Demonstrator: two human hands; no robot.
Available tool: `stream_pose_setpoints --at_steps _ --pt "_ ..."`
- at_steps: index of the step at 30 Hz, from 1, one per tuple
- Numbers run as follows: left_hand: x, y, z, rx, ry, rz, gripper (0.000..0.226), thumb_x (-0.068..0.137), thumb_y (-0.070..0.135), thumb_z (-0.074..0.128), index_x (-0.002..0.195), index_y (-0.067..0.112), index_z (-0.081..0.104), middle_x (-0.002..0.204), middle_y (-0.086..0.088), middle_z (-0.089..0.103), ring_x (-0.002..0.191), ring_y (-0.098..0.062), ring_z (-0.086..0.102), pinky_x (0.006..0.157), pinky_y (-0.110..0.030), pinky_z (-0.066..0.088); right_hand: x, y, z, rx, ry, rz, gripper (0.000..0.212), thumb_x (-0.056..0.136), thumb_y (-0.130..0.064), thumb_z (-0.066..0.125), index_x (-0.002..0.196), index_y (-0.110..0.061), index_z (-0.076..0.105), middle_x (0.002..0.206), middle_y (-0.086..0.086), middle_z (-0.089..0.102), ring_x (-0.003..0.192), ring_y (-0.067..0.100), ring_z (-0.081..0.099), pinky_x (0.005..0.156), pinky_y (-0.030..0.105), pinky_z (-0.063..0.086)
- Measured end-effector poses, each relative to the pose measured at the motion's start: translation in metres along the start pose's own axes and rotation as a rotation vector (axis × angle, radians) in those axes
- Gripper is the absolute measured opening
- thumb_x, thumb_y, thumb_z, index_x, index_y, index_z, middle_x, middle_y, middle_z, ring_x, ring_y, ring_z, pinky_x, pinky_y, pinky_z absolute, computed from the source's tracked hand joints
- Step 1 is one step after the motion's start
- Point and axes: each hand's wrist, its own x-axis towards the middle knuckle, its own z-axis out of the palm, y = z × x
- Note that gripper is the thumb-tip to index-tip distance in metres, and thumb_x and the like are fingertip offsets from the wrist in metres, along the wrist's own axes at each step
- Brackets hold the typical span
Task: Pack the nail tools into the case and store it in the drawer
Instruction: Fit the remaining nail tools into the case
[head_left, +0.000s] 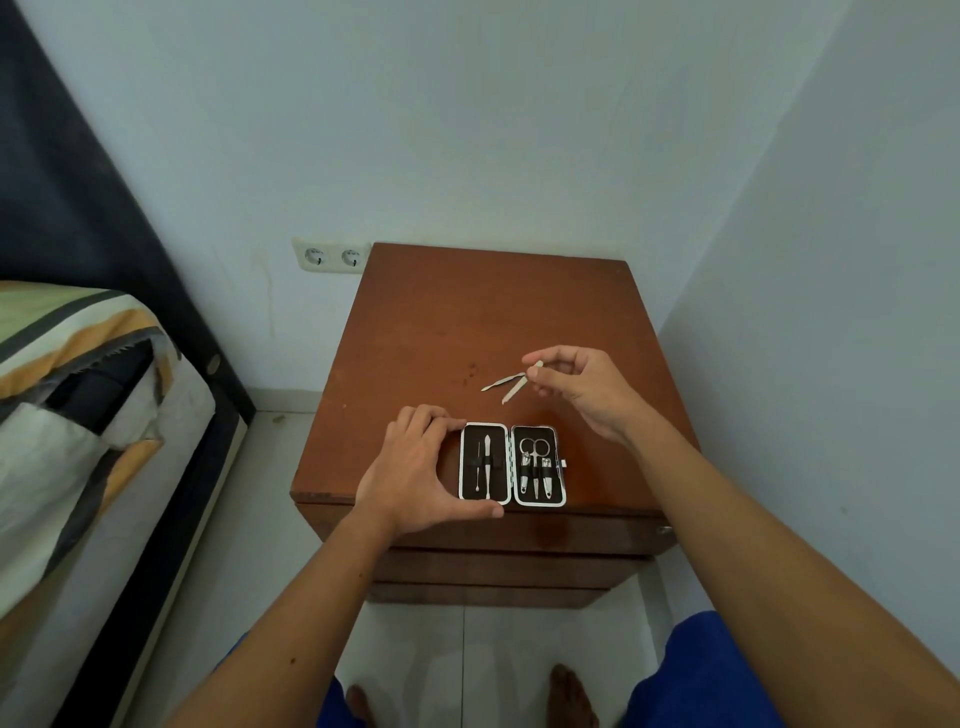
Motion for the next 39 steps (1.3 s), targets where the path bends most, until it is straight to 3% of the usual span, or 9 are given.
stream_pose_setpoints --at_steps 6,15,18,25,29,39 --pt "0.0 0.0 0.0 -0.003 0.002 0.002 0.118 0.051 0.097 0.075 0.141 0.022 0.058 0.129 0.011 0.047 0.123 -0.012 0.04 0.111 -0.042 0.041 -0.002 0.006 0.011 -0.184 -0.031 0.036 0.029 0.085 -0.006 0.082 0.106 -0.001 0.063 0.093 0.02 0.078 0.077 0.022 0.069 0.077 0.03 0.06" --pt "0.0 -0.001 0.0 0.007 -0.004 0.003 0.119 0.052 0.097 0.074 0.142 0.021 0.057 0.129 0.011 0.047 0.123 -0.011 0.038 0.11 -0.04 0.041 0.001 0.019 0.021 -0.431 -0.061 -0.006 0.023 0.081 -0.015 0.089 0.096 -0.014 0.071 0.086 0.001 0.078 0.08 0.015 0.073 0.087 0.041 0.059" --pt "0.001 -0.002 0.001 0.01 -0.001 0.006 0.119 0.051 0.099 0.072 0.141 0.021 0.058 0.128 0.011 0.047 0.123 -0.013 0.04 0.111 -0.041 0.041 -0.002 0.022 0.025 -0.527 -0.082 -0.038 0.023 0.08 -0.016 0.089 0.095 -0.016 0.073 0.089 0.0 0.078 0.083 0.014 0.074 0.086 0.034 0.061" --pt "0.001 -0.002 0.003 0.008 0.018 0.017 0.118 0.051 0.097 0.074 0.14 0.02 0.059 0.126 0.01 0.048 0.122 -0.014 0.041 0.11 -0.041 0.041 -0.012 0.026 0.029 -0.616 -0.088 -0.124 0.028 0.076 -0.016 0.092 0.098 -0.018 0.075 0.083 -0.008 0.073 0.068 -0.005 0.063 0.069 0.013 0.05" --pt "0.0 -0.001 0.003 0.011 0.016 0.013 0.118 0.052 0.096 0.075 0.141 0.021 0.058 0.128 0.01 0.048 0.123 -0.014 0.04 0.11 -0.04 0.04 -0.015 0.029 0.031 -0.68 -0.091 -0.161 0.035 0.077 -0.02 0.092 0.109 -0.021 0.077 0.088 -0.009 0.072 0.069 -0.005 0.06 0.07 0.011 0.047" --pt "0.0 -0.002 0.004 0.019 -0.001 0.003 0.118 0.052 0.098 0.073 0.142 0.023 0.056 0.129 0.011 0.046 0.125 -0.012 0.039 0.112 -0.039 0.038 -0.024 0.024 0.033 -0.801 -0.123 -0.202 0.033 0.075 -0.029 0.092 0.105 -0.021 0.079 0.099 -0.011 0.064 0.088 0.005 0.06 0.076 0.01 0.043"
